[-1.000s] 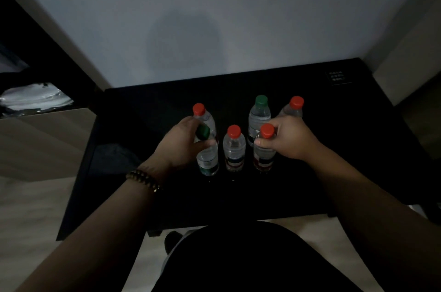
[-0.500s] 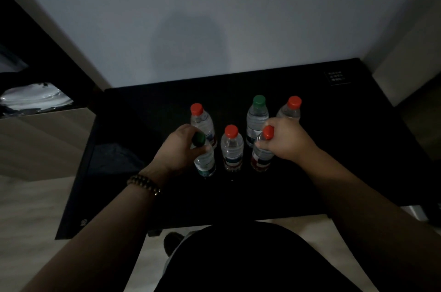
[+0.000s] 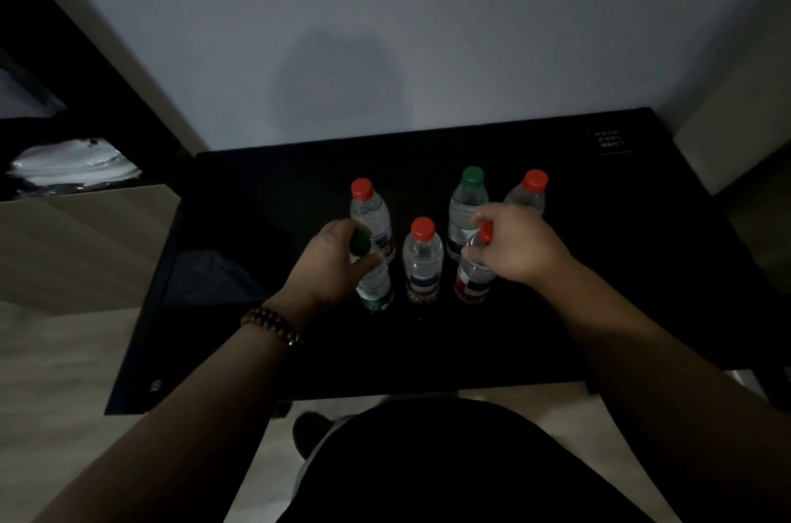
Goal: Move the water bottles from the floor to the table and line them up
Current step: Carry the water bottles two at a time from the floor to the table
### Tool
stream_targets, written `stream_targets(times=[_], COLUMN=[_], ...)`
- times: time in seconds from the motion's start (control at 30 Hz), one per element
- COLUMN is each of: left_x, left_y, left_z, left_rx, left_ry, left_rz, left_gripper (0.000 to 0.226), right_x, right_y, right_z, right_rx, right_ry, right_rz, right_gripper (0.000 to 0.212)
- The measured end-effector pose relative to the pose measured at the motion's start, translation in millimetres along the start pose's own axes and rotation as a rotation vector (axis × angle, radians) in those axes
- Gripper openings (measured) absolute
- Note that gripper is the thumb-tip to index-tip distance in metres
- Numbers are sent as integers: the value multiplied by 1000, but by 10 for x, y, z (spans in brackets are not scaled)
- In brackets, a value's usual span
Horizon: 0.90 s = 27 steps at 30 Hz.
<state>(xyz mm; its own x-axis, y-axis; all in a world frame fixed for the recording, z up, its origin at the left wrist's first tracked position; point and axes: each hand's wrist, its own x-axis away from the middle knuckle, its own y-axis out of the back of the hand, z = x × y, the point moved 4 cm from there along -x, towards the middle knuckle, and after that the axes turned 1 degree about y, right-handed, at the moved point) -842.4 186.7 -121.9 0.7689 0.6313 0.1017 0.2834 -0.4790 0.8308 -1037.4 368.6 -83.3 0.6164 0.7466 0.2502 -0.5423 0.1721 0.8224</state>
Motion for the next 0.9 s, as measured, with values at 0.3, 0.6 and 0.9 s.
stream_targets(times=[0.3,0.6,0.9], left_x=[172,594,1184], left_y=[543,1080,1561], left_z=[-316,-162,837], left_rx=[-58,-127,-89], left_ry=[106,208,381], left_rz=[-156,-272,-323], left_gripper=[45,46,45], right_x=[192,209,268], right_y=[303,-23,-874], right_z=[550,1482,2507], right_rx=[107,23,162], right_ry=[118,449,619], right_rz=[-318,-289,-65], right_gripper=[51,62,69])
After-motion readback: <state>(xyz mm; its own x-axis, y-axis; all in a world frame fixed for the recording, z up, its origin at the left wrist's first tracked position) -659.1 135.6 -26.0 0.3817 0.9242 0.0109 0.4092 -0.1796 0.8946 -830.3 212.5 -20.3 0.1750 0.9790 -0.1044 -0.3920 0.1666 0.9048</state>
